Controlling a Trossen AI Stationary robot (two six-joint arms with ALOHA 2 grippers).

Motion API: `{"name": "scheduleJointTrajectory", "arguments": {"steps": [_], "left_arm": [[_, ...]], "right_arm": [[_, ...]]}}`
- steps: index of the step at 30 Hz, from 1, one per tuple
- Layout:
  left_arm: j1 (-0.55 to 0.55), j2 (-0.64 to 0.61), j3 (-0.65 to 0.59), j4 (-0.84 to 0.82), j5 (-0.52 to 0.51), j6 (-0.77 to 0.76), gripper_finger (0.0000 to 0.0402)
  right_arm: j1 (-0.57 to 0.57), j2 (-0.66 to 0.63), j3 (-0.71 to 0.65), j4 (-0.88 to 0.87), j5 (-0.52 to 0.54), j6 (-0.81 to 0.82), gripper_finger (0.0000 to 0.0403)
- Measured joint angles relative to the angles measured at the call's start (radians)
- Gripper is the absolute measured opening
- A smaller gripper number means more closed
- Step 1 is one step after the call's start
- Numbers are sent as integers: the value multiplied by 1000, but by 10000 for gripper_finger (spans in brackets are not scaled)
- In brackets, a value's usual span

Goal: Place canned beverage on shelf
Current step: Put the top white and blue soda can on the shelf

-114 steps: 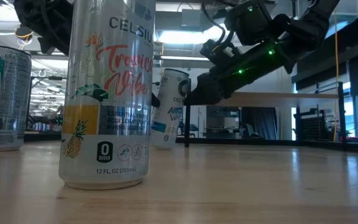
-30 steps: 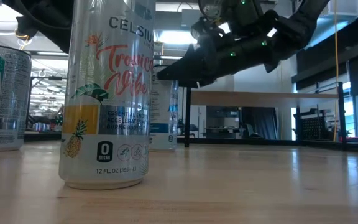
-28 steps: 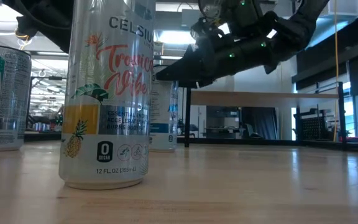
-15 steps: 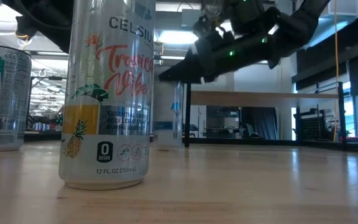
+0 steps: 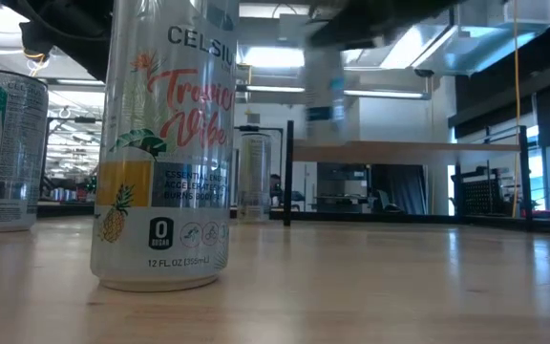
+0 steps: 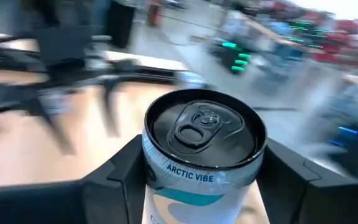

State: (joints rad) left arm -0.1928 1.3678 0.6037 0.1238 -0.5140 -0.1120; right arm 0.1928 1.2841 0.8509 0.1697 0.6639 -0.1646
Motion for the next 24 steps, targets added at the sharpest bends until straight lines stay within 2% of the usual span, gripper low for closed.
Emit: {"name": "scheduleJointTrajectory", "arguments": {"steps": [5,7,10,18,24], "left_arm": [[1,0,0,0,0,13,247],[1,0,0,0,0,14,247],[1,0,0,-3,0,16,247],[1,0,0,-3,0,16,247],[1,0,0,-3,1,16,247]], "right_arm": [[-11,-166,0,-175,260,3,212],[-35,-220,0,-239,326,9,212],[-98,-308,0,-319,366,44,212],[-389,-449,0,-437,365,110,213],[-630,-453,0,-496,189,237,213]]}}
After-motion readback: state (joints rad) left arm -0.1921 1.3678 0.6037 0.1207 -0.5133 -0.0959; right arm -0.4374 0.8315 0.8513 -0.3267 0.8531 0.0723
